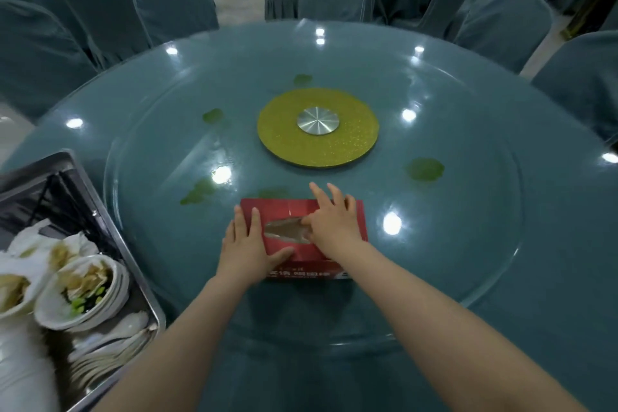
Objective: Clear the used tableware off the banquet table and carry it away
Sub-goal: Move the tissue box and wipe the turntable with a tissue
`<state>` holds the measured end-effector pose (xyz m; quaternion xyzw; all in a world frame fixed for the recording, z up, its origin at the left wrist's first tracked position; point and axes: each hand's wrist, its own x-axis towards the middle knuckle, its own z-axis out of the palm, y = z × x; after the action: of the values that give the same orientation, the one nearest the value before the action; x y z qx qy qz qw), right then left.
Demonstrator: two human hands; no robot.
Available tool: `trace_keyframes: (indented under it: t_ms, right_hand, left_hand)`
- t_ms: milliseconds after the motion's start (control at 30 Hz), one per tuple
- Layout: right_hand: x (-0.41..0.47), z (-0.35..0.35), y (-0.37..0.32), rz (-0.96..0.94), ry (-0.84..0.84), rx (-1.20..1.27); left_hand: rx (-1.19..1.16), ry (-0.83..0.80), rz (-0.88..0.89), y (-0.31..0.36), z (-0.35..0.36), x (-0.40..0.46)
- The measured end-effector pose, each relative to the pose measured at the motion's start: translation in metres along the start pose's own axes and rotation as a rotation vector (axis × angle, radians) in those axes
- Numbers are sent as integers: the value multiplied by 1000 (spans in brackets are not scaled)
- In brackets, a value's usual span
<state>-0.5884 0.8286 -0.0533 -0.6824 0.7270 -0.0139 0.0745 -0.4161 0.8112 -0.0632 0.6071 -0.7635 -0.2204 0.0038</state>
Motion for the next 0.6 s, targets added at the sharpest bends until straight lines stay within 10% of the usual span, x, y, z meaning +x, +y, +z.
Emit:
trace_keyframes:
  t_ms: [600]
  right_hand:
    - [5, -1, 34, -259, -43, -308]
  left_hand:
    - [47, -84, 68, 29, 9, -17]
